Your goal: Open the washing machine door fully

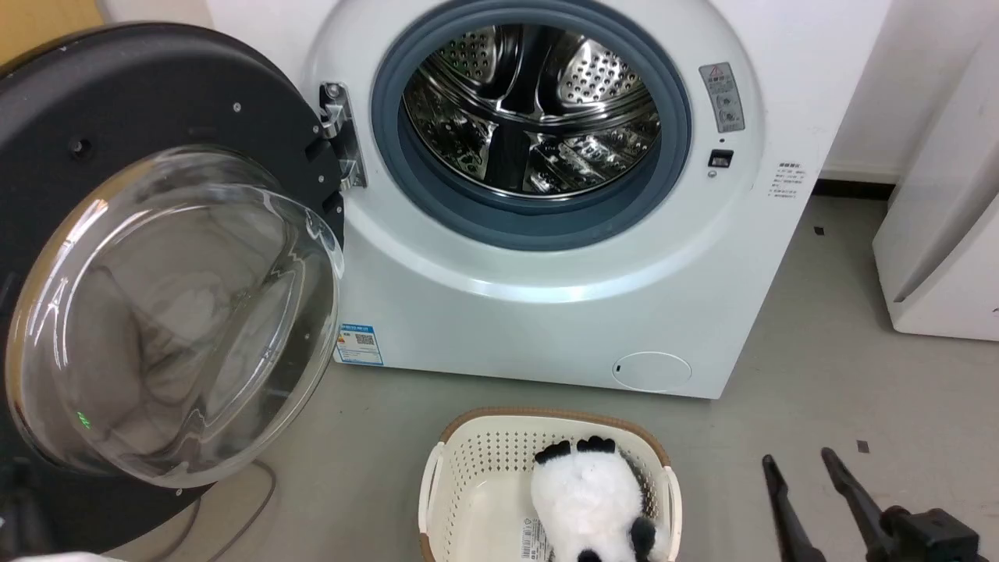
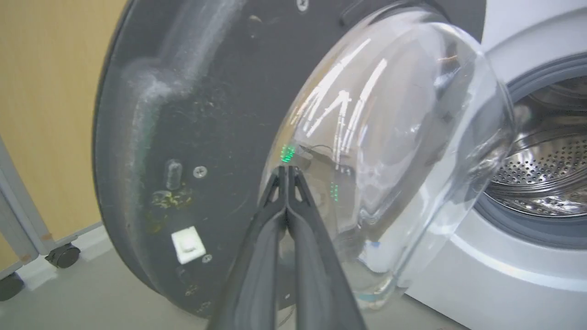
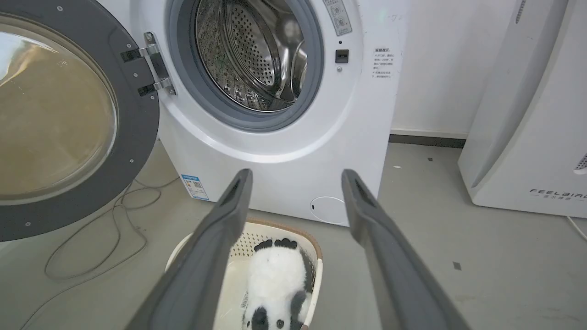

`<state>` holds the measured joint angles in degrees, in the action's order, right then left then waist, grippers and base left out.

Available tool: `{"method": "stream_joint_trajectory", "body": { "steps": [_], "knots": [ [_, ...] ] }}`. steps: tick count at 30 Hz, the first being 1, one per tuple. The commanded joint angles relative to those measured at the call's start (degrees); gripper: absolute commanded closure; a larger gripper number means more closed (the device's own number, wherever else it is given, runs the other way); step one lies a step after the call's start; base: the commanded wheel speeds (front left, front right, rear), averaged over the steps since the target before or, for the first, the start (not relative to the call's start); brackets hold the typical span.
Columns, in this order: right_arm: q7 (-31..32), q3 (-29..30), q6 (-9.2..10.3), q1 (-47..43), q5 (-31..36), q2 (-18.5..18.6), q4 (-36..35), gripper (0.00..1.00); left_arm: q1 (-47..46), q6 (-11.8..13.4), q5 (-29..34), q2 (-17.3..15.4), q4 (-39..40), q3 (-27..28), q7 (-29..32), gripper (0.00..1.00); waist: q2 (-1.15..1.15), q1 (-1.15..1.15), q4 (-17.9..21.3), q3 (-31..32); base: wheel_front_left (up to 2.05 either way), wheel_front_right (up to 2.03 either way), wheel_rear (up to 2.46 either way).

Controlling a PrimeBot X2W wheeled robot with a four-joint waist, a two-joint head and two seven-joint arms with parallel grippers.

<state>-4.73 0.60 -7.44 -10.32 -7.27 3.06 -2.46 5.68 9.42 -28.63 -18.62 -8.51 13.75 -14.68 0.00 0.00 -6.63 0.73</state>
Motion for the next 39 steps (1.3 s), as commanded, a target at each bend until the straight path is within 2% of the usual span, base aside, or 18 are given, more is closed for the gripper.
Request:
{"method": "stream_joint_trajectory", "body": {
  "steps": [1, 2, 3, 10, 18, 28, 39],
  "knots": [
    [-0.63, 0.56, -0.05, -0.32, -0.74, -0.18, 0.17, 0.00, 2.18, 0.25, 1.47, 2.24, 3.39, -1.49, -0.30, 0.72, 0.00, 0.00, -0.32, 0.32, 0.00, 0.00, 0.00],
    [-0.76, 0.74, -0.05, -0.44, -0.96, -0.18, 0.23, 0.00, 3.23, 0.53, 1.96, 3.21, 5.01, -2.26, -0.30, 0.45, 0.00, 0.00, -0.40, 0.40, 0.00, 0.00, 0.00],
    [-0.83, 0.90, -0.05, -0.51, -1.07, -0.18, 0.26, 0.00, 4.25, 0.87, 2.33, 4.09, 6.54, -2.96, -0.30, 0.00, 0.00, 0.00, -0.48, 0.45, 0.00, 0.00, 0.00],
    [-0.77, 1.45, -0.05, -0.36, -0.21, -0.18, -0.63, 0.00, 9.49, 2.11, 6.33, 6.58, 14.70, -9.03, 1.60, 0.00, 0.00, 0.00, -0.41, 0.79, 0.00, 0.00, 0.00],
    [0.03, 1.01, -0.05, -0.13, 1.20, -0.18, -2.41, 0.00, 10.87, 2.03, 9.80, 7.43, 18.59, -14.90, 3.59, 0.00, 0.00, 0.00, 0.96, 1.44, 0.00, 0.00, 0.00],
    [1.66, 0.82, -0.05, -1.00, 2.55, -0.18, -4.16, 0.00, 6.57, -0.05, 13.25, 5.49, 16.06, -20.00, 6.22, 0.00, 0.00, 0.00, 4.73, 1.69, 0.00, 0.00, 0.00],
    [3.04, 0.39, -0.05, -1.77, 3.00, -0.18, -5.06, 0.00, 4.81, -0.52, 14.94, 4.22, 12.33, -21.74, 6.18, 0.00, 0.00, 0.00, 7.09, 1.46, 0.00, 0.00, 0.00]
  ]
}}
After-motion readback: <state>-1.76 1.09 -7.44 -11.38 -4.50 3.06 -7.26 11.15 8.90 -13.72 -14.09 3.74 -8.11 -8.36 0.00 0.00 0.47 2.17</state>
